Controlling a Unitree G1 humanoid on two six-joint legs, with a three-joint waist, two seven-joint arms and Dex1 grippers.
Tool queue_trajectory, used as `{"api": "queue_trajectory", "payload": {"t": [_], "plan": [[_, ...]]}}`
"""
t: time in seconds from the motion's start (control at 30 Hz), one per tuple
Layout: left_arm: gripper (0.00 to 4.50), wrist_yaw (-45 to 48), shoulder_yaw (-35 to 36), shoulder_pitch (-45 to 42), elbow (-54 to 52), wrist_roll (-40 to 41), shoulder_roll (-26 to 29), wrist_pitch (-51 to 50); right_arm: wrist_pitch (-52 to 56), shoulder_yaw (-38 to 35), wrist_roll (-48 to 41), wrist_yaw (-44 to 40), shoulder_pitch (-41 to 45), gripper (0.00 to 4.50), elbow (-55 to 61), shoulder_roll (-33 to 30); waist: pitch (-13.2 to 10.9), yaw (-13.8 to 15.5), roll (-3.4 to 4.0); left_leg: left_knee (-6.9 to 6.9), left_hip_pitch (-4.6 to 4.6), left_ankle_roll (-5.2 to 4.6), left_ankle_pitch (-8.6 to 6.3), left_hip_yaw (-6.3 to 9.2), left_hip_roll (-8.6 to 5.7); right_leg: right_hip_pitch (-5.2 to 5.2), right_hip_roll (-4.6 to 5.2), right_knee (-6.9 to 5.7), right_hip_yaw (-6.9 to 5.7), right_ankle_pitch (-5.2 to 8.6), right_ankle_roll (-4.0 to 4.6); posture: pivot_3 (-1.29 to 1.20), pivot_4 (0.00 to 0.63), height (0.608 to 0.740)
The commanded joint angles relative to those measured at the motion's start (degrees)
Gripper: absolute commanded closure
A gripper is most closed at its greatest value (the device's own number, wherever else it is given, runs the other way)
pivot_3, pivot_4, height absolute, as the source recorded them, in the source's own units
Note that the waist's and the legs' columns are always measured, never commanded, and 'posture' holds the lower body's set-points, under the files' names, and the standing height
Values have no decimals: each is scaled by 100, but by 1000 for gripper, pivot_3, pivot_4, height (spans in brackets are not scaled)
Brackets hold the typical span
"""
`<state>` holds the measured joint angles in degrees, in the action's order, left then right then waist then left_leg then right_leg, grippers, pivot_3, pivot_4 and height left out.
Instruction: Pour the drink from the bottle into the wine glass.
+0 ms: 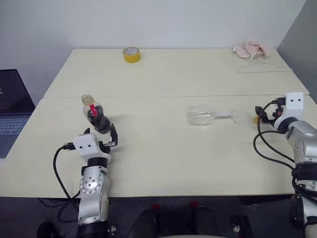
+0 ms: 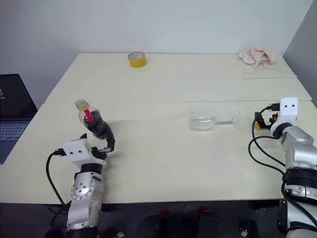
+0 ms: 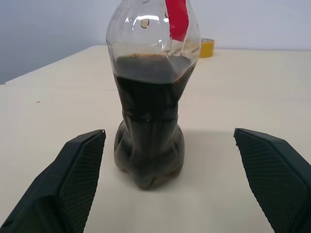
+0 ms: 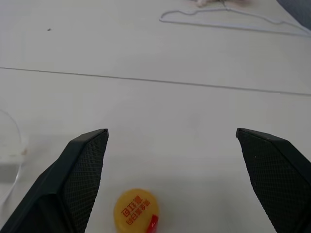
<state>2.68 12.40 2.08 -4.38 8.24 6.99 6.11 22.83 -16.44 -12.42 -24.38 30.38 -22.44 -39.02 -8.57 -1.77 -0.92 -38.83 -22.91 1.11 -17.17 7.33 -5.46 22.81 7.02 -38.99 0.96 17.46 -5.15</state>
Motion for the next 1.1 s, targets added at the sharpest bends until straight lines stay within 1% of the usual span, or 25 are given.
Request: {"api": "queue_trajectory", "payload": {"t": [0.03, 0.13, 0.17, 0.3, 0.4, 0.47, 0.53, 0.6, 0.67, 0.83, 0.93, 1.1], "plan": [[23, 517, -413, 356, -613, 124, 72, -69, -167, 275, 24, -899, -7, 0, 805, -612, -3, 1, 5, 0, 0, 0, 0, -2, -1, 0, 1, 0, 1, 0, 0, 0, 150, 740], [23, 1611, -1363, 636, -859, 83, 477, -173, -58, 858, 126, -1805, -35, 0, 1438, -1182, -3, 4, 11, 1, 1, -1, 0, -2, 1, -3, 0, 2, 0, 0, 0, 0, 150, 740], [23, 1777, -1553, 636, -896, 88, 539, -217, 105, 1020, 110, -2022, 69, 0, 1555, -1306, -3, 7, 11, 2, 4, -1, 0, 0, 2, -8, -1, 3, -2, 0, 0, 0, 150, 740], [23, 2071, -1938, 442, -974, 133, 607, -546, 375, 1802, 427, -2753, 452, 0, 1960, -1719, -5, 11, 13, 2, 19, -3, -2, 7, 3, -31, -3, 10, -9, 0, 0, 0, 150, 740], [23, 2221, -2151, 352, -1037, 77, 648, -770, 393, 2335, 712, -3177, 550, 0, 2274, -1881, -5, 14, 14, 4, 17, -3, -2, 12, 3, -30, -2, 12, -14, 1, 0, 0, 150, 740], [23, 2288, -2276, 266, -1060, 66, 654, -930, 290, 2818, 1128, -3279, 810, 0, 2284, -1760, -5, 16, 13, 2, 17, -3, -2, 12, 3, -31, -1, 14, -13, 1, 0, 0, 150, 740], [23, 2328, -2326, 205, -1079, 120, 650, -1117, 229, 3098, 1433, -3288, 1036, 0, 2162, -1650, -6, 18, 13, 1, 17, -3, -2, 11, 1, -31, -1, 13, -12, 1, 0, 0, 150, 740], [23, 2368, -2351, 142, -1078, 124, 669, -1262, 204, 3237, 1605, -3289, 1207, 0, 2014, -1528, -7, 20, 14, 1, 17, -3, -1, 14, 1, -30, -1, 13, -15, 1, 0, 0, 150, 740], [23, 2500, -2432, -17, -1048, 30, 778, -1339, 138, 3412, 1784, -3366, 1410, 0, 1875, -1388, -8, 21, 12, 1, 16, -2, -1, 14, 1, -30, -1, 14, -14, 1, 0, 0, 150, 740], [23, 2776, -2391, -476, -1150, 103, 1006, -1552, 59, 3774, 2245, -3529, 1890, 0, 1426, -1092, -8, 24, 12, -1, 14, -2, -1, 15, 0, -27, 0, 13, -16, 1, 0, 0, 150, 740], [23, 2908, -2422, -679, -1282, 84, 1174, -1783, 42, 3929, 2434, -3691, 2044, 0, 1249, -981, -8, 23, 12, -1, 12, -2, -1, 16, 0, -25, -1, 13, -17, 1, 0, 0, 150, 740], [23, 3069, -2353, -846, -1630, 259, 1359, -2256, -282, 4123, 2809, -3723, 2227, 0, 830, -818, -9, 15, 12, 0, 9, -1, -1, 16, 0, -19, 0, 14, -15, 1, 0, 0, 150, 740]]}}
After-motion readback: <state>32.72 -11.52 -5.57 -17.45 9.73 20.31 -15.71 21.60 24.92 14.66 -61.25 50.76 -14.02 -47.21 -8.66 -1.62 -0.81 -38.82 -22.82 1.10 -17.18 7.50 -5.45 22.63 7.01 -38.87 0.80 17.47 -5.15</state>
